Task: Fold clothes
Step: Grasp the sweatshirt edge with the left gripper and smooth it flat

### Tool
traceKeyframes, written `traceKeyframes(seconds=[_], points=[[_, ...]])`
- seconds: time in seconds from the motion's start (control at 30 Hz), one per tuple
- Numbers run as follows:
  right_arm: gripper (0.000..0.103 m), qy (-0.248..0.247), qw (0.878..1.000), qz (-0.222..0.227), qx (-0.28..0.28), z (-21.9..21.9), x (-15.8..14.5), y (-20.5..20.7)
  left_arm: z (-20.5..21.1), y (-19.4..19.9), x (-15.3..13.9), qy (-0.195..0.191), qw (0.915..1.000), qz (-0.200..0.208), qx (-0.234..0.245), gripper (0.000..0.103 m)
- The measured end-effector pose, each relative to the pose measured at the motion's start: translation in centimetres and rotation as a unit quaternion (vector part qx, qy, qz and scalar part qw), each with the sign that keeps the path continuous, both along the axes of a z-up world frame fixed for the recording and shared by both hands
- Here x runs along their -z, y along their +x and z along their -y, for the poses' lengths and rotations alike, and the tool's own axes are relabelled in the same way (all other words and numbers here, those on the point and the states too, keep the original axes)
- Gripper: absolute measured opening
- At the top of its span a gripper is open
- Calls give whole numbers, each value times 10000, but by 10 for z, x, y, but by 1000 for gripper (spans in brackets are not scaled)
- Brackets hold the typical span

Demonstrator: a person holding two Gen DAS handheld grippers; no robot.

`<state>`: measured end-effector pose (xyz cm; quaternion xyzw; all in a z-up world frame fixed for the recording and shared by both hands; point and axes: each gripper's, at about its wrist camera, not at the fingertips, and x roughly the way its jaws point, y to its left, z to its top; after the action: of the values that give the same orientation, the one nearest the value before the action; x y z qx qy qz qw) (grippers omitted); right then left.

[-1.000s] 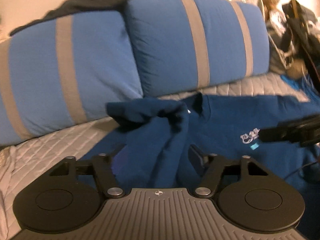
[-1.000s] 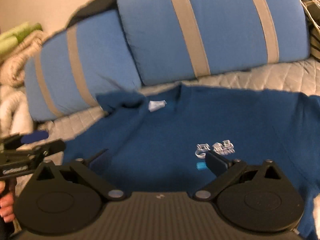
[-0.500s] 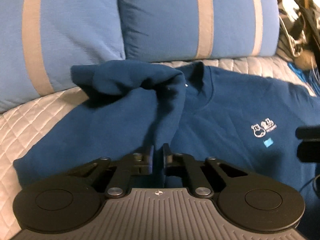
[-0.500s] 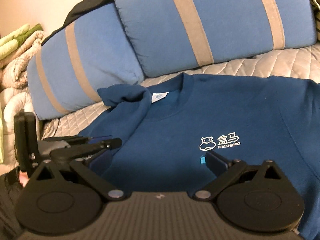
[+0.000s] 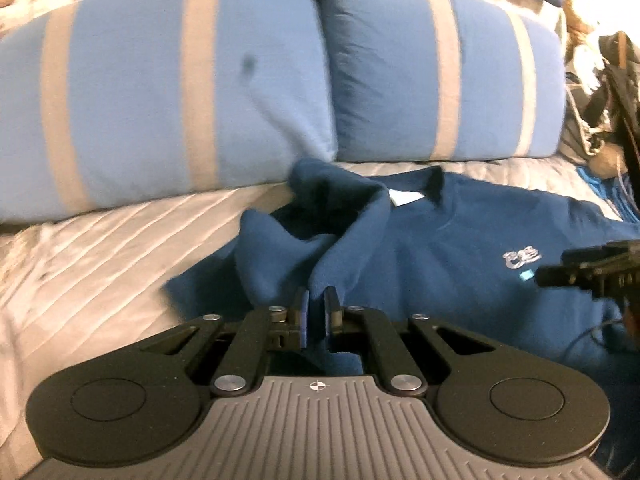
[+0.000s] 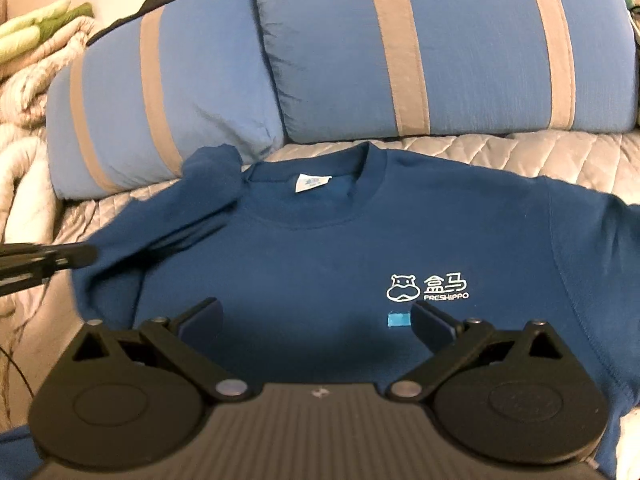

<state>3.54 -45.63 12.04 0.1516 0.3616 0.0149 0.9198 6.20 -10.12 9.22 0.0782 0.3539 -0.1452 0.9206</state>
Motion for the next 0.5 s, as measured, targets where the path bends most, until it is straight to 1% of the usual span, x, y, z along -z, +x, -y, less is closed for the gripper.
traceKeyframes(seconds=[0.17,0.3,0.43,0.47,0.5], points=[[103,-72,10000,-16,-36,-2,0,-1,-44,-27,-1,-37,9983,-69,-571,8],[103,-12,10000,-46,3,1,1,-2,-76,-43,6,-101,9940,-238,-1065,7],[103,-21,10000,-57,6,0,1,-2,-90,-56,20,168,9879,-499,-1457,8],[103,-28,10000,-61,2,0,1,-2,-93,-59,22,214,9866,-557,-1517,10],[103,-32,10000,-64,-3,-1,1,-3,-96,-62,22,202,9864,-567,-1531,10]])
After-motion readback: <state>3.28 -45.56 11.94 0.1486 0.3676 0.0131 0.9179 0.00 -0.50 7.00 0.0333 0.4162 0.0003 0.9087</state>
